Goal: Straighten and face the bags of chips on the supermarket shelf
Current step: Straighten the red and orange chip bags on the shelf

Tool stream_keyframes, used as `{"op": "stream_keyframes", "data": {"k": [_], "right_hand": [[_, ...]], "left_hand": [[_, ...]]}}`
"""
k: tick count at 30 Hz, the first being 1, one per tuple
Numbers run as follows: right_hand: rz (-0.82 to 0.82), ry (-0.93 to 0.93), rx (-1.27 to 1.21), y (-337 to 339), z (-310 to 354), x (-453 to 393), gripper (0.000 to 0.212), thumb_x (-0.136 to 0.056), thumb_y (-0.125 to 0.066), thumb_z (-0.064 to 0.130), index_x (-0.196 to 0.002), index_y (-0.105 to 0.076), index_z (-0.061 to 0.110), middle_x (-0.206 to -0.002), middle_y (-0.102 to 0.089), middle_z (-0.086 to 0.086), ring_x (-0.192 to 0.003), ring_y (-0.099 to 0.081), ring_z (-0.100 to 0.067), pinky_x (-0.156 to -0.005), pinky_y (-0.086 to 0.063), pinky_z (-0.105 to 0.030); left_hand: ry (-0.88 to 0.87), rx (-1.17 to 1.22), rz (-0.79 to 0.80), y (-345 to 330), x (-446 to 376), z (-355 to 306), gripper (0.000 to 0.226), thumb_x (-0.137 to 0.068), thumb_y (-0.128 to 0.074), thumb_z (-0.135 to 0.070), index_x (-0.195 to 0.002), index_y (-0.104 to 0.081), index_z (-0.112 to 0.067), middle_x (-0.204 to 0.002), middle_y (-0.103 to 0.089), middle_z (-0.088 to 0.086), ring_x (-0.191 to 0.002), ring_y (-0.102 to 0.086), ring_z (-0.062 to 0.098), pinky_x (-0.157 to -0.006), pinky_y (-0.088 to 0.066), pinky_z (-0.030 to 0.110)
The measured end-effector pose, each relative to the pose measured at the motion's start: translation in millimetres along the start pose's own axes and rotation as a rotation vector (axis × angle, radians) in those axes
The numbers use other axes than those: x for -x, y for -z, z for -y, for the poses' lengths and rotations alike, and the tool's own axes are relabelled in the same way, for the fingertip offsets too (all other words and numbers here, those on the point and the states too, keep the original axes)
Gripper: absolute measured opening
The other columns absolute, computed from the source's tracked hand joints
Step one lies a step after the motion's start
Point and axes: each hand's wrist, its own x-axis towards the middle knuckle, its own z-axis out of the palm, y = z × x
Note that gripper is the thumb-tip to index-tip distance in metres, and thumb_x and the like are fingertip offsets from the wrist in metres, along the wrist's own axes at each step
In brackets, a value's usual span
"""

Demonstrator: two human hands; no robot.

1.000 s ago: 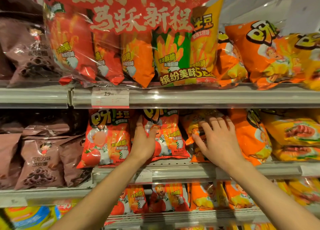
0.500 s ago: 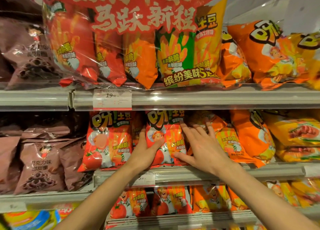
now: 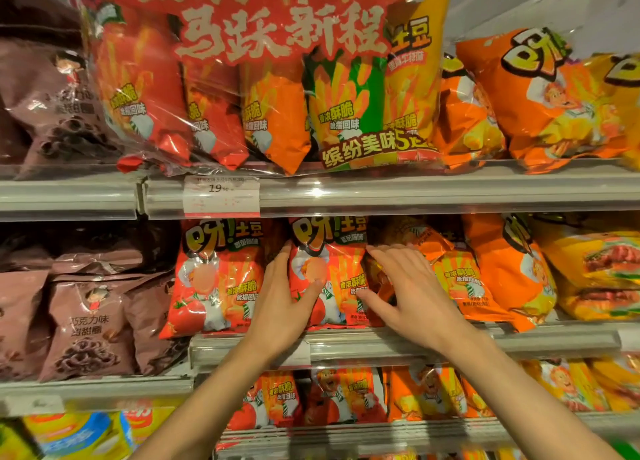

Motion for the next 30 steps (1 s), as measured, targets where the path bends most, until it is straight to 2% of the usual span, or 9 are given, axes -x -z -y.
{"op": "stream_keyframes", "data": {"k": [3,6,9,12,16,19,21,25,30], "right_hand": [[-0.027,-0.041,-0.121,6,2,8,0.066,-0.094,-0.041,0.06,-0.145,-0.047,0.02,-0.145,-0.048,0.004,-0.137,-0.037,-0.012,-0.116,-0.025,-0.027],[-0.032,-0.076,-0.199,12,8,17,0.058,-0.095,-0.044,0.056,-0.142,-0.05,0.023,-0.141,-0.051,0.009,-0.133,-0.041,-0.008,-0.112,-0.034,-0.029],[-0.049,-0.126,-0.3,14,16,28,0.045,-0.095,-0.055,0.047,-0.137,-0.054,0.029,-0.132,-0.052,0.019,-0.124,-0.043,0.001,-0.104,-0.034,-0.022],[-0.016,-0.155,-0.396,11,24,48,0.041,-0.095,-0.06,0.039,-0.135,-0.055,0.03,-0.121,-0.053,0.024,-0.11,-0.046,0.008,-0.097,-0.037,-0.015],[-0.025,-0.244,-0.576,-3,30,88,0.037,-0.095,-0.062,0.04,-0.126,-0.064,0.02,-0.108,-0.069,0.015,-0.096,-0.067,0.0,-0.084,-0.053,-0.021],[-0.027,-0.426,-0.62,-5,26,121,0.02,-0.093,-0.067,0.016,-0.113,-0.068,0.018,-0.089,-0.07,0.002,-0.076,-0.066,-0.009,-0.074,-0.048,-0.016],[0.086,-0.548,-0.7,2,23,142,0.019,-0.096,-0.062,0.024,-0.114,-0.065,0.025,-0.089,-0.068,0.003,-0.08,-0.064,-0.01,-0.074,-0.05,-0.015],[0.17,-0.649,-0.578,15,7,179,0.021,-0.094,-0.061,0.043,-0.114,-0.063,0.039,-0.096,-0.07,0.021,-0.089,-0.065,0.003,-0.08,-0.052,-0.023],[0.132,-0.728,-0.52,31,-10,198,0.021,-0.093,-0.061,0.044,-0.115,-0.062,0.041,-0.098,-0.07,0.024,-0.094,-0.061,0.012,-0.075,-0.044,-0.01]], "left_hand": [[-0.062,-0.08,-0.048,5,8,4,0.075,-0.095,-0.064,-0.041,-0.156,-0.022,-0.029,-0.154,-0.031,-0.009,-0.133,-0.029,-0.004,-0.109,-0.029,0.023],[-0.074,-0.135,-0.079,10,19,6,0.067,-0.093,-0.068,-0.032,-0.151,-0.034,-0.029,-0.143,-0.041,-0.009,-0.13,-0.043,0.005,-0.109,-0.038,0.029],[-0.08,-0.152,-0.117,13,36,1,0.051,-0.093,-0.067,-0.033,-0.141,-0.048,-0.028,-0.127,-0.051,-0.011,-0.114,-0.053,0.004,-0.097,-0.043,0.025],[-0.021,-0.081,-0.022,13,57,-2,0.037,-0.095,-0.064,-0.034,-0.129,-0.049,-0.042,-0.111,-0.056,-0.021,-0.099,-0.058,0.001,-0.08,-0.045,0.014],[0.034,0.095,0.147,8,84,4,0.036,-0.095,-0.066,-0.025,-0.125,-0.055,-0.043,-0.105,-0.065,-0.013,-0.092,-0.064,0.011,-0.077,-0.051,0.018],[0.077,0.152,0.173,2,103,10,0.03,-0.095,-0.065,-0.031,-0.121,-0.056,-0.043,-0.105,-0.067,-0.019,-0.094,-0.066,0.007,-0.079,-0.052,0.018],[0.121,0.23,0.175,-4,114,14,0.027,-0.095,-0.063,-0.034,-0.12,-0.056,-0.042,-0.104,-0.066,-0.019,-0.093,-0.066,0.006,-0.078,-0.051,0.018],[0.171,0.302,0.158,-19,135,20,0.027,-0.096,-0.062,-0.034,-0.122,-0.056,-0.039,-0.101,-0.068,-0.02,-0.093,-0.066,0.002,-0.074,-0.051,0.016],[0.188,0.312,0.186,-31,137,9,0.026,-0.096,-0.061,-0.034,-0.122,-0.056,-0.04,-0.104,-0.065,-0.025,-0.096,-0.065,-0.001,-0.074,-0.048,0.015]]}}
